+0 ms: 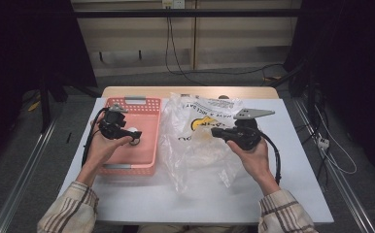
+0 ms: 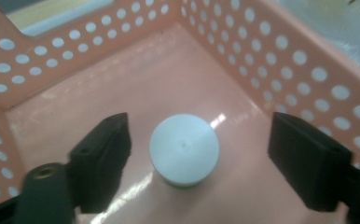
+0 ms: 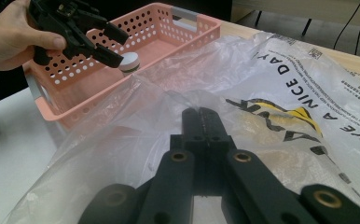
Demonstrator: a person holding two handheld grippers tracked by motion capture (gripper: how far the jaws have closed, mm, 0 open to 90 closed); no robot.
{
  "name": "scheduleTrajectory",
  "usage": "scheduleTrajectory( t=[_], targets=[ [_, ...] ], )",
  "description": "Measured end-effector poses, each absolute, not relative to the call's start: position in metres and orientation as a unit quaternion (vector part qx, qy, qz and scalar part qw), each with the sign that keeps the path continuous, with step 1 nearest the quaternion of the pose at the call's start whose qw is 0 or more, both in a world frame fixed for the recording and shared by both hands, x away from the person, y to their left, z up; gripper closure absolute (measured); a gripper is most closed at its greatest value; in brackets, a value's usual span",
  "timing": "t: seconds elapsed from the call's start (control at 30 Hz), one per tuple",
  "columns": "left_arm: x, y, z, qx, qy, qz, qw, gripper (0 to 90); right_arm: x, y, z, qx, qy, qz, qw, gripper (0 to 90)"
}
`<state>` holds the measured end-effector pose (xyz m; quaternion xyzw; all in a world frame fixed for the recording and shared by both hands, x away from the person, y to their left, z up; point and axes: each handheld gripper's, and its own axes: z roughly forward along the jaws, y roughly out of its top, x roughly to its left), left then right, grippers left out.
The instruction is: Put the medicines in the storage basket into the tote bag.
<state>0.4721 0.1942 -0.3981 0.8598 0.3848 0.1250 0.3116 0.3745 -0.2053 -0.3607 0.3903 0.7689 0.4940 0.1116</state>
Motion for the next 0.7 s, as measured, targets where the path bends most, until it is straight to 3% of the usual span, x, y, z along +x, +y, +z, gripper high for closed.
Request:
scheduleTrajectory(
  t=[0.07, 0.13, 0.3, 0.4, 0.7],
  targets=[
    [0.474, 0.192, -0.399, 0.864, 0.380, 0.122, 0.306, 29.5, 0.375, -0.205, -0.361, 0.391, 0.770, 0.493, 0.110, 90.0],
    [0.477, 0.193, -0.403, 0.862, 0.389, 0.113, 0.306, 28.6, 0.375, -0.204, -0.362, 0.390, 0.771, 0.491, 0.109, 90.0],
    [0.481, 0.191, -0.412, 0.872, 0.386, 0.107, 0.282, 35.9, 0.375, -0.202, -0.362, 0.389, 0.772, 0.491, 0.108, 90.0],
    [0.482, 0.192, -0.413, 0.876, 0.383, 0.105, 0.273, 45.2, 0.375, -0.203, -0.362, 0.389, 0.772, 0.491, 0.109, 90.0],
    [0.482, 0.192, -0.416, 0.875, 0.389, 0.108, 0.267, 50.4, 0.375, -0.201, -0.364, 0.388, 0.775, 0.488, 0.108, 90.0]
  ],
)
